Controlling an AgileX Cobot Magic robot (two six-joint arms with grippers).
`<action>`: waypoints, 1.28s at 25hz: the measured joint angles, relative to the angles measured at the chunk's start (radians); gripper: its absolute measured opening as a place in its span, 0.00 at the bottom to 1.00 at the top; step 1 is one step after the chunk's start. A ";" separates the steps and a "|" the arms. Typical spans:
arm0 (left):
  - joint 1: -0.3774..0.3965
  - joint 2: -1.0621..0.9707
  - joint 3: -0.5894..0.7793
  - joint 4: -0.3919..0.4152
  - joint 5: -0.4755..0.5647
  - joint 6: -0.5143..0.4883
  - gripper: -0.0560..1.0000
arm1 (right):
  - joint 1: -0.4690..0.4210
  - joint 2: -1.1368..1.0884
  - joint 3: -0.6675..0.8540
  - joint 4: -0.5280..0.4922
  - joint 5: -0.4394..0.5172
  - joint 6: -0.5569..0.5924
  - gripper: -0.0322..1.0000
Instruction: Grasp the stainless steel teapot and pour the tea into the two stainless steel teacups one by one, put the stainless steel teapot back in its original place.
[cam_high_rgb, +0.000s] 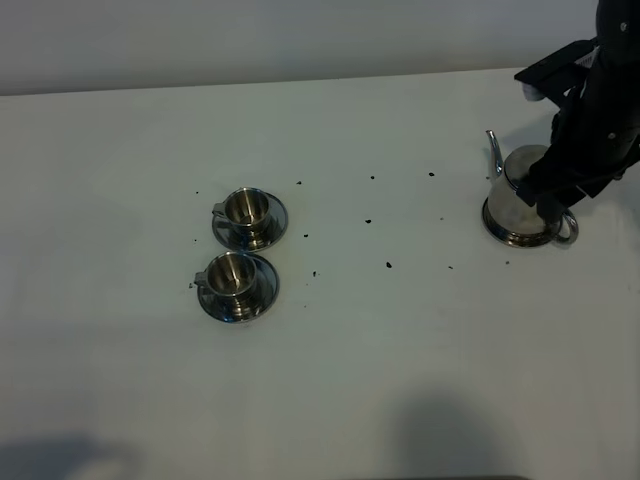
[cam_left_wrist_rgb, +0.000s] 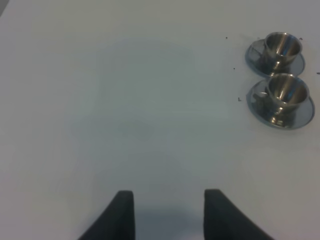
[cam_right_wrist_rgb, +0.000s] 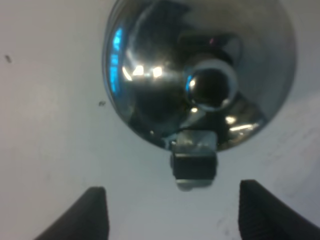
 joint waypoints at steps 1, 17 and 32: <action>0.000 0.000 0.000 0.000 0.000 0.000 0.40 | 0.000 0.007 0.000 0.000 0.000 0.000 0.55; 0.000 0.000 0.000 0.000 0.000 0.000 0.40 | -0.010 0.069 0.000 -0.024 -0.043 0.033 0.55; 0.000 0.000 0.000 0.000 0.000 0.001 0.40 | -0.033 0.080 0.000 -0.053 -0.074 0.038 0.55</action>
